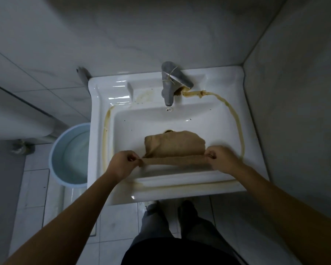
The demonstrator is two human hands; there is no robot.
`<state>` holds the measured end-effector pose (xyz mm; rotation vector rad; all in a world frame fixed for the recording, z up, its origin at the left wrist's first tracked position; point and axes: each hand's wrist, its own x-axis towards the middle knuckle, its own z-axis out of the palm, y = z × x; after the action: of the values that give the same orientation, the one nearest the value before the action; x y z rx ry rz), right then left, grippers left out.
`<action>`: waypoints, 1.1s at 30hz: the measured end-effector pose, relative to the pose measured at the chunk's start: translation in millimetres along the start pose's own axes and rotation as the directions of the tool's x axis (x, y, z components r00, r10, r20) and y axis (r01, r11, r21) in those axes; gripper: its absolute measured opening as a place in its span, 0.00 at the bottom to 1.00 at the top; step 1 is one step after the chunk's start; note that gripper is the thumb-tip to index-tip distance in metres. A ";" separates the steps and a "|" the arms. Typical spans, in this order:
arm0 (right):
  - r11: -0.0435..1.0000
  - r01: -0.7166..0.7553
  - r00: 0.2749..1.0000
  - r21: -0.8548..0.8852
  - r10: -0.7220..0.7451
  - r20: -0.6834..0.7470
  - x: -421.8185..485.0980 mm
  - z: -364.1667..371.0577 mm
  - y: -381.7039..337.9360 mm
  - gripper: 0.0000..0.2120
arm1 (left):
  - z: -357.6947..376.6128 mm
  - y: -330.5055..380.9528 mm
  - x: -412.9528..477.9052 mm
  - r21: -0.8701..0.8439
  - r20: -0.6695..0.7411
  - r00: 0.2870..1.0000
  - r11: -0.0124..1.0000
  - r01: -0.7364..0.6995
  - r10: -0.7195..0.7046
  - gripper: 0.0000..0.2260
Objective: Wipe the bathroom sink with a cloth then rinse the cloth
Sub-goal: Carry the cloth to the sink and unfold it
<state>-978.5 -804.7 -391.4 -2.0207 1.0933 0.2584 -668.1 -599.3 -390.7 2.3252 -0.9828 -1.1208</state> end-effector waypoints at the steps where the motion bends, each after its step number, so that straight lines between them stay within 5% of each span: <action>1: 1.000 -0.006 1.000 -0.002 0.006 -0.029 6.6 -3.4 -1.5 0.05 | -0.7 2.6 7.4 -0.017 -0.023 1.000 1.000 0.004 -0.005 0.04; 7: 0.996 -0.083 0.974 -0.008 0.080 -0.213 75.3 -19.7 -5.9 0.03 | 4.8 14.6 76.1 -0.103 -0.140 0.989 0.994 0.041 -0.056 0.01; 12: 0.946 -0.302 0.938 -0.119 0.273 -0.212 106.3 -4.5 -3.7 0.10 | 27.6 8.8 101.8 -0.034 -0.172 0.974 0.989 0.145 -0.148 0.19; 16: 0.885 -0.429 0.895 -0.179 0.390 -0.215 92.1 17.4 -12.3 0.15 | 41.1 8.7 80.6 0.195 -0.153 0.988 0.981 0.011 0.019 0.20; 20: 0.862 -0.467 0.873 -0.196 0.413 -0.260 85.8 36.8 -18.9 0.18 | 52.2 2.8 69.4 0.404 0.016 0.970 0.886 -0.227 0.241 0.12; 26: 0.910 -0.383 0.904 -0.161 0.333 -0.269 94.1 50.0 -14.6 0.13 | 55.5 -8.6 73.7 0.554 0.177 0.955 0.778 -0.297 0.239 0.16; 30: 0.918 -0.387 0.889 0.082 0.395 -0.230 90.9 41.7 -9.8 0.06 | 50.9 -5.9 70.9 0.565 0.238 0.950 0.766 -0.306 0.203 0.17; 33: 0.729 -0.433 0.861 0.529 0.509 0.004 89.2 31.7 -17.8 0.09 | 40.9 -1.1 65.5 0.461 0.223 0.961 0.850 -0.254 0.166 0.14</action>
<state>-905.0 -830.4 -447.9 -1.2695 1.5759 0.0610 -671.3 -647.6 -450.9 2.4273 -1.7173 -1.0952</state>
